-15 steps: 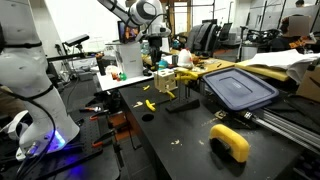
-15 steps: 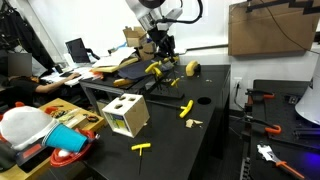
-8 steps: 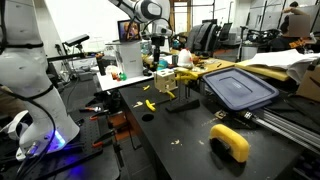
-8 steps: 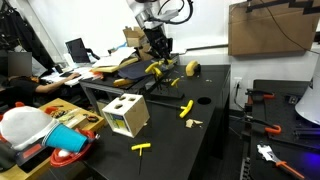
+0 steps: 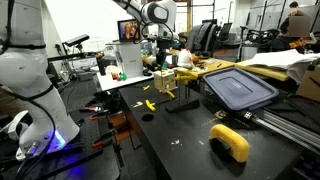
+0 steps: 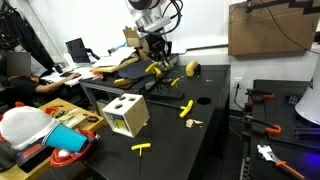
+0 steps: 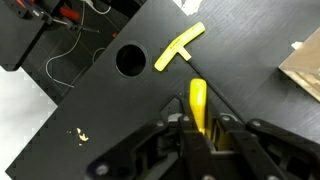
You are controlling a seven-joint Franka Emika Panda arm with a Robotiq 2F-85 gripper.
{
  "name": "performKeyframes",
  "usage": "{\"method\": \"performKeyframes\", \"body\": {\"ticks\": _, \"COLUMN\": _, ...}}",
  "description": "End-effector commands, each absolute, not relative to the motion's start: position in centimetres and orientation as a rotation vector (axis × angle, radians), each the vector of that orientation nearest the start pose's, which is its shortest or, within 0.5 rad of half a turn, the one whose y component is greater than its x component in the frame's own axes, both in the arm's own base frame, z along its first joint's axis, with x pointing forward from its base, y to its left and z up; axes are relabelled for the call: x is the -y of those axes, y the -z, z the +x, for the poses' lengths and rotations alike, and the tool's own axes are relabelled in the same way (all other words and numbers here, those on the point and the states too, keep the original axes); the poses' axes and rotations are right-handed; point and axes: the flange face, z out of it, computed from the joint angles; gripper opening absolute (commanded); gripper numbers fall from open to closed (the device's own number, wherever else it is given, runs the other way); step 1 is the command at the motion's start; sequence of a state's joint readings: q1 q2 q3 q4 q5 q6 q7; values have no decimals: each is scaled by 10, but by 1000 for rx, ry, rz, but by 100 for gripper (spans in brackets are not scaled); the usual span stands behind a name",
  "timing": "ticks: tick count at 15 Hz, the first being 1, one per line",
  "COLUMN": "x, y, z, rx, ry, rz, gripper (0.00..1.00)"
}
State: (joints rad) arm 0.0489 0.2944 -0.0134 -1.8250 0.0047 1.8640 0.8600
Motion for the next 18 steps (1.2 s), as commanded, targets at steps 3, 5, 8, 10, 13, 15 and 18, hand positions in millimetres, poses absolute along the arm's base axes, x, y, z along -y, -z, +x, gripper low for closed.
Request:
{"method": "performKeyframes", "body": {"ticks": 3, "x": -11, "y": -341, "z": 611, "rx": -1718, "ry": -433, "rz": -2738, "gripper": 4}}
{"method": "performKeyframes", "body": {"ticks": 5, "x": -7, "y": -335, "z": 614, "rx": -1821, "ry": -432, "rz": -2670, "gripper": 4}}
{"method": "performKeyframes", "body": {"ticks": 8, "x": -1, "y": -328, "z": 616, "rx": -1959, "ry": -432, "rz": -2576, "gripper": 4}}
{"method": "performKeyframes", "body": {"ticks": 10, "x": 4, "y": -323, "z": 616, "rx": -2038, "ry": -437, "rz": -2527, "gripper": 4}}
{"method": "performKeyframes", "body": {"ticks": 13, "x": 11, "y": -312, "z": 617, "rx": -2125, "ry": -446, "rz": -2467, "gripper": 4}}
{"method": "performKeyframes", "body": {"ticks": 15, "x": 13, "y": -307, "z": 618, "rx": -2166, "ry": -448, "rz": -2427, "gripper": 4}}
{"method": "performKeyframes", "body": {"ticks": 18, "x": 15, "y": -299, "z": 622, "rx": -2226, "ry": -459, "rz": -2384, "gripper": 4}}
